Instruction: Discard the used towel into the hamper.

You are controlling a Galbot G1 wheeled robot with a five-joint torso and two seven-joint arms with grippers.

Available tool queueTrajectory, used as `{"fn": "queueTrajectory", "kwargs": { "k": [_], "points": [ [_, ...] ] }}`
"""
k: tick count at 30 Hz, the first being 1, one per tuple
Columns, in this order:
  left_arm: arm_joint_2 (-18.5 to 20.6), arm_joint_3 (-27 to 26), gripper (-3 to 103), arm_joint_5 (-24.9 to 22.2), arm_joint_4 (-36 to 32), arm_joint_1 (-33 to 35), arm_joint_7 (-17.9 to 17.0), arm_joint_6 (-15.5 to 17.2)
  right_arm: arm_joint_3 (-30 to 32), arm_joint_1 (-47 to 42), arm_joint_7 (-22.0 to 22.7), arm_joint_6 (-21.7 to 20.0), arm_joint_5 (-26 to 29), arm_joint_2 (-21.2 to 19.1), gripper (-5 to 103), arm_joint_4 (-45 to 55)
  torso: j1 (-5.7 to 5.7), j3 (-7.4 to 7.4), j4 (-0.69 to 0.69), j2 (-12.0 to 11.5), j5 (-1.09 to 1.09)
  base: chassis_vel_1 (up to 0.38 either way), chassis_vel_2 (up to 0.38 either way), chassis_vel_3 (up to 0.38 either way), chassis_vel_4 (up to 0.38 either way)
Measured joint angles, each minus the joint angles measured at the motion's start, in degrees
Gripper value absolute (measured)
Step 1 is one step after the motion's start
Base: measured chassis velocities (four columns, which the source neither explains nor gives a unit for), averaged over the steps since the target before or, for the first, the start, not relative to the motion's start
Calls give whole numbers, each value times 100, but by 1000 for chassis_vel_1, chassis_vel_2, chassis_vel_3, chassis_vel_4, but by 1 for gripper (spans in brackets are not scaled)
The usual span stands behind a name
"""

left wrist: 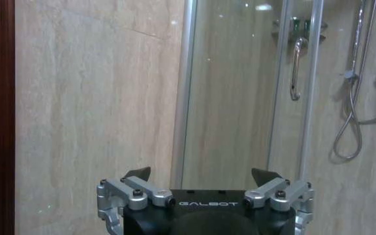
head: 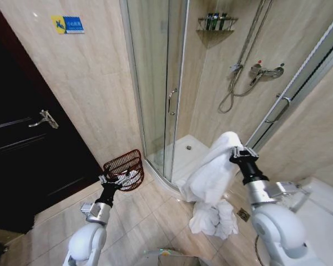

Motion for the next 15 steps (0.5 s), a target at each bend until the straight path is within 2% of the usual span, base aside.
{"fn": "queueTrajectory", "kwargs": {
  "k": [2, 8, 11, 14, 15],
  "points": [
    [-3, 0, 100, -8, 0, -6, 0, 0, 62, 7, 69, -89, 81, -13, 4, 76, 0, 0, 0, 0, 0, 0, 0, 0, 0],
    [21, -5, 100, -97, -23, -88, -28, -4, 424, -95, 347, -762, 528, -101, 4, 166, 0, 0, 0, 0, 0, 0, 0, 0, 0],
    [22, -6, 100, -122, -20, -121, -40, -9, 404, -306, 263, -766, 423, 35, 4, 166, 0, 1, 0, 0, 0, 0, 0, 0, 0],
    [63, -3, 100, -205, -85, -150, -45, -1, 299, -740, -90, -450, -130, 480, 4, 166, 0, 1, 0, 0, 1, 0, 0, 0, 0],
    [63, -3, 100, -205, -85, -150, -45, -1, 299, -740, -90, -450, -130, 480, 4, 166, 0, 1, 0, 0, 1, 0, 0, 0, 0]
  ]
}}
